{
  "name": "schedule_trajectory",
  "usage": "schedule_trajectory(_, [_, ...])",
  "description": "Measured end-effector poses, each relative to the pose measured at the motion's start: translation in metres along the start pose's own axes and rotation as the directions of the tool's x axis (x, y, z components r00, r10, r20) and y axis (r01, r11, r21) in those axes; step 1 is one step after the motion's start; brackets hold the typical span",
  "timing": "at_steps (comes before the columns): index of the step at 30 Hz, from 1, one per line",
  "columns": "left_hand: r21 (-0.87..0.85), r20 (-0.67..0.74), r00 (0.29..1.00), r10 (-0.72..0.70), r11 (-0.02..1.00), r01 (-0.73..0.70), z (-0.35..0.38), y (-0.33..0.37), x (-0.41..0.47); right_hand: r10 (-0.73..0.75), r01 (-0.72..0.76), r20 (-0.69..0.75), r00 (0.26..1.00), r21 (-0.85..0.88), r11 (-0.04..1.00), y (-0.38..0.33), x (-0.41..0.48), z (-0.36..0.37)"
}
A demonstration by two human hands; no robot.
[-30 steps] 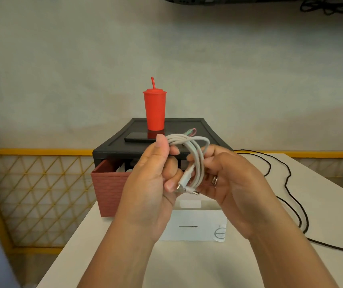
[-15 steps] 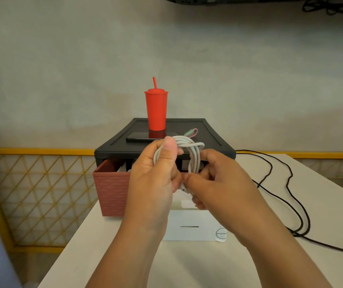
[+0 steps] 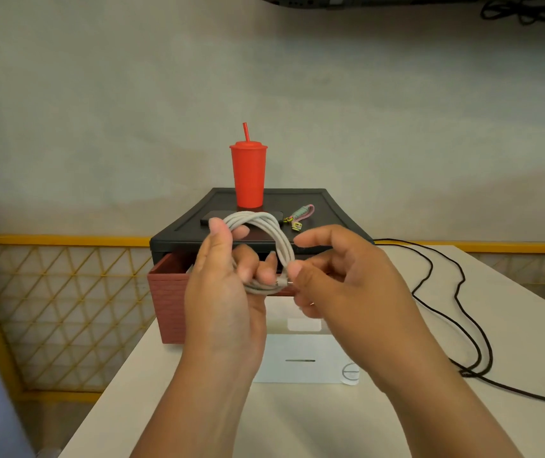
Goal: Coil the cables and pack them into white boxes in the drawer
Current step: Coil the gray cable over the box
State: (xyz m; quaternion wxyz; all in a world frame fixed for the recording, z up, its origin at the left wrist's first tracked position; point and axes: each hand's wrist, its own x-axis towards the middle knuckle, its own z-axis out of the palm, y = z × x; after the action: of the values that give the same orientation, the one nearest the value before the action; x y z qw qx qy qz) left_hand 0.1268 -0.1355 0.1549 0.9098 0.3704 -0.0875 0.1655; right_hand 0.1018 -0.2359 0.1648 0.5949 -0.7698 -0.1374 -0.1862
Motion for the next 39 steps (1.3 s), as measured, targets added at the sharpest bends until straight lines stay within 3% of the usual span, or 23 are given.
schedule_trajectory(7, [-0.047, 0.151, 0.988, -0.036, 0.998, 0.043, 0.005, -0.003, -0.007, 0.006, -0.004, -0.1, 0.995, 0.027, 1.0, 0.004, 0.005, -0.004])
schedule_trajectory(14, [-0.001, 0.156, 0.987, -0.037, 0.999, 0.038, 0.005, 0.001, -0.007, 0.105, -0.114, 0.048, 0.993, 0.238, 0.965, 0.001, 0.005, -0.008])
schedule_trajectory(21, [-0.033, 0.161, 0.986, -0.05, 0.998, 0.056, 0.007, -0.004, -0.009, 0.102, -0.086, -0.039, 0.994, 0.287, 0.954, 0.01, 0.009, -0.009])
schedule_trajectory(24, [0.04, 0.167, 0.98, -0.107, 0.994, 0.101, 0.006, -0.006, -0.01, 0.106, -0.079, -0.088, 0.99, 0.27, 0.96, 0.017, 0.013, -0.014])
schedule_trajectory(28, [0.296, 0.149, 0.955, -0.256, 0.933, 0.204, -0.006, 0.0, 0.002, 0.115, -0.084, -0.142, 0.983, 0.206, 0.975, 0.023, 0.018, -0.028])
schedule_trajectory(31, [0.322, 0.144, 0.919, -0.367, 0.896, 0.308, -0.014, 0.004, 0.007, 0.117, -0.091, -0.175, 0.978, 0.149, 0.985, 0.029, 0.02, -0.035])
schedule_trajectory(34, [0.391, 0.08, 0.946, -0.314, 0.883, 0.26, -0.019, 0.006, 0.011, 0.103, -0.094, -0.188, 0.977, 0.058, 0.994, 0.034, 0.021, -0.042])
schedule_trajectory(36, [0.568, 0.039, 0.978, -0.204, 0.81, 0.147, -0.025, 0.008, 0.017, 0.093, -0.095, -0.177, 0.98, -0.002, 0.996, 0.035, 0.021, -0.048])
schedule_trajectory(37, [0.705, 0.059, 0.987, -0.15, 0.707, 0.065, -0.029, 0.011, 0.02, 0.086, -0.092, -0.167, 0.982, -0.027, 0.995, 0.035, 0.021, -0.051])
schedule_trajectory(39, [0.93, 0.164, 0.968, -0.192, 0.358, -0.087, -0.041, 0.014, 0.022, 0.073, -0.083, -0.145, 0.987, -0.062, 0.995, 0.035, 0.021, -0.057])
